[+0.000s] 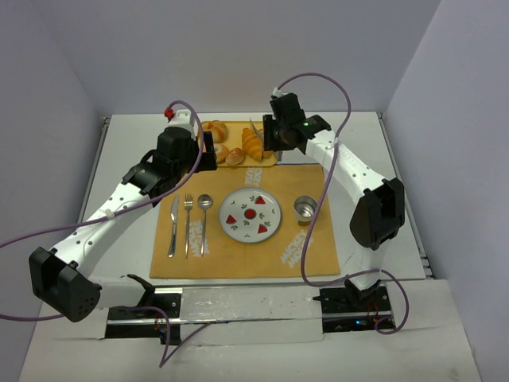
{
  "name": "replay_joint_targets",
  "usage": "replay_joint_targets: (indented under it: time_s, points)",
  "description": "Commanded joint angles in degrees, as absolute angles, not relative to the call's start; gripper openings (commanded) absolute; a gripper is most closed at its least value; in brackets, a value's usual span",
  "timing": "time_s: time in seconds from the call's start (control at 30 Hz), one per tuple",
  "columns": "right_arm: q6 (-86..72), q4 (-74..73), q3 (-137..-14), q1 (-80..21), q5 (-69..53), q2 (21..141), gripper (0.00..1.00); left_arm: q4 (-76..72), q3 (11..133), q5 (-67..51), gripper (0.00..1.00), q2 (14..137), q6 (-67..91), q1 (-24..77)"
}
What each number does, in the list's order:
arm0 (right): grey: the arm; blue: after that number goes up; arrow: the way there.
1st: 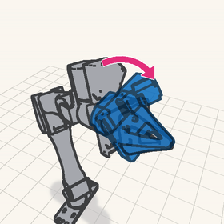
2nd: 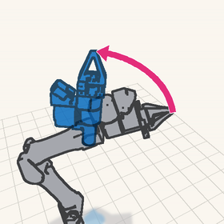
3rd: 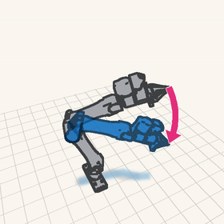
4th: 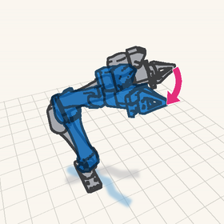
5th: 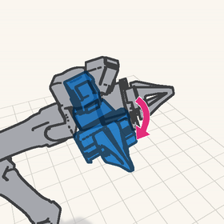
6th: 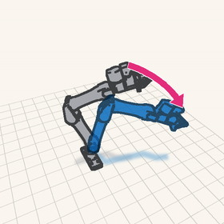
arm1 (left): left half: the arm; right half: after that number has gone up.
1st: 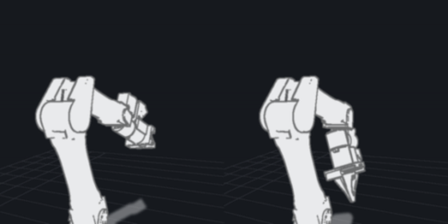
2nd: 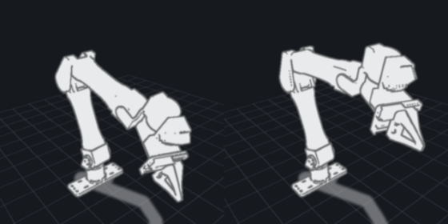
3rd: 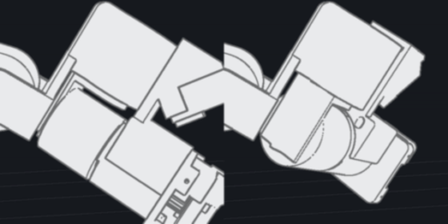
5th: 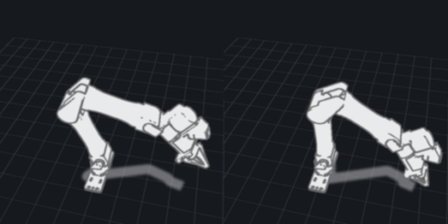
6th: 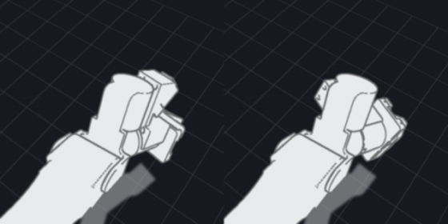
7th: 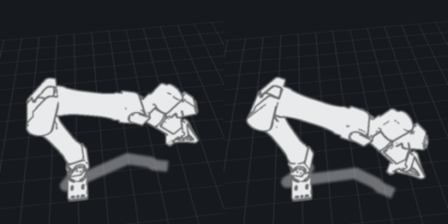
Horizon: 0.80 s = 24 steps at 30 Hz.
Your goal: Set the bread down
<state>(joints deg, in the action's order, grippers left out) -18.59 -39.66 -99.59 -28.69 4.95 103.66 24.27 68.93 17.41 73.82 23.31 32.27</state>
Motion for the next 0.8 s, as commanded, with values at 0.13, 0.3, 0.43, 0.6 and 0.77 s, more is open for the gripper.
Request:
replay_joint_targets:
  time_s: [0.13, 0.3, 0.43, 0.6, 0.77]
  points:
    - [-18.5, -38.6, -103.8, -30.8, 5.5, 106.7, 0.50, 23.0, 70.0, 18.1, 0.99, 72.2, 23.3, 32.6]
    - [-18.5, -38.9, -104.5, -31.6, 6.7, 108.4, 0.50, 23.0, 70.0, 18.0, 0.99, 72.3, 23.2, 32.7]
    - [-18.5, -39.3, -104.9, -31.9, 7.6, 109.2, 0.50, 22.9, 70.0, 18.0, 0.99, 72.3, 23.3, 32.6]
    - [-18.5, -39.7, -105.0, -32.3, 8.9, 109.9, 0.50, 23.0, 70.0, 17.8, 0.99, 72.3, 23.3, 32.6]
    - [-18.4, -40.3, -105.4, -32.4, 10.5, 110.8, 0.51, 23.0, 70.0, 17.7, 0.99, 72.4, 23.2, 32.6]
